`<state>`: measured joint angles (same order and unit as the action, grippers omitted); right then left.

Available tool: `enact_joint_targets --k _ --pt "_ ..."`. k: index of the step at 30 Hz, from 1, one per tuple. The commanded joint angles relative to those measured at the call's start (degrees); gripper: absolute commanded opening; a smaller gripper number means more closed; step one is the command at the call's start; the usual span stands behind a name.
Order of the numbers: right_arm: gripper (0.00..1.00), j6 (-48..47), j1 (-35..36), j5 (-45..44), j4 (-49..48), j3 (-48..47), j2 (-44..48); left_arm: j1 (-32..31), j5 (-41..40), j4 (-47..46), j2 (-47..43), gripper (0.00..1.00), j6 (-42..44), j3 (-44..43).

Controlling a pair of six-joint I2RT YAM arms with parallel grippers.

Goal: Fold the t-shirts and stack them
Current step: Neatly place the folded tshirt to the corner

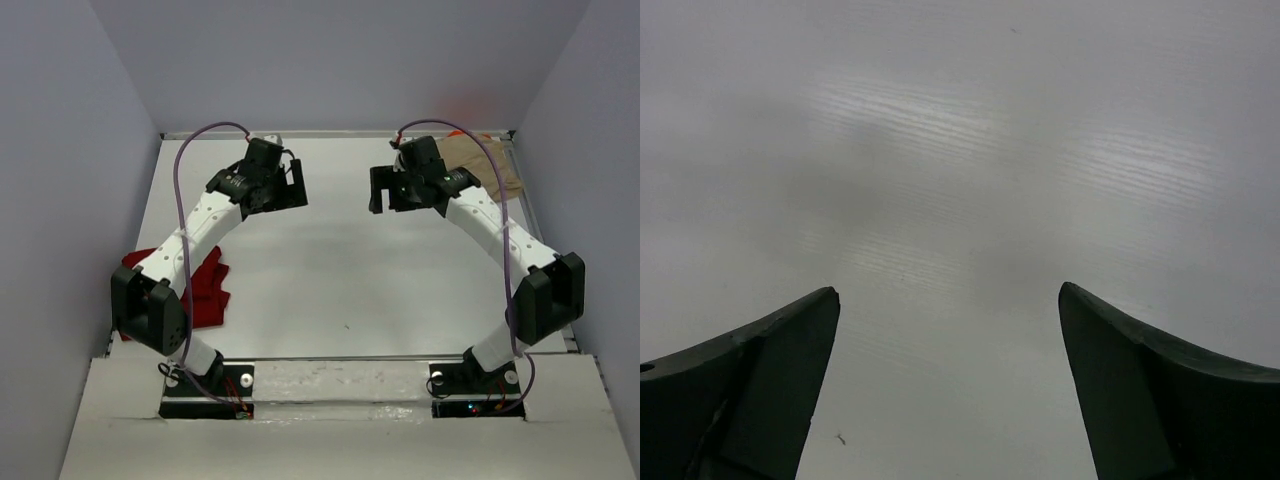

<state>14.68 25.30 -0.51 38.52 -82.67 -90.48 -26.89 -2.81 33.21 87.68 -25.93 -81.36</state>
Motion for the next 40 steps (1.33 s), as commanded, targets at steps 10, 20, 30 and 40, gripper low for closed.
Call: enact_joint_targets --k 10,20,30,40 --pt "1.0 0.0 2.3 -3.8 -2.3 2.0 4.1 -0.1 -4.4 -2.1 -5.1 0.99 2.1 -1.0" --pt "1.0 0.3 3.9 -6.7 -2.0 3.8 5.6 -0.2 -6.0 -4.6 -8.9 0.99 3.3 1.6" --pt "1.0 -0.4 4.9 -7.6 -2.2 5.6 7.2 -0.1 -5.6 -6.7 -13.3 0.99 4.0 2.8" --pt "1.0 -1.8 6.0 -6.6 -4.0 7.2 9.0 -0.1 -3.9 -6.4 -11.5 0.99 3.0 2.8"
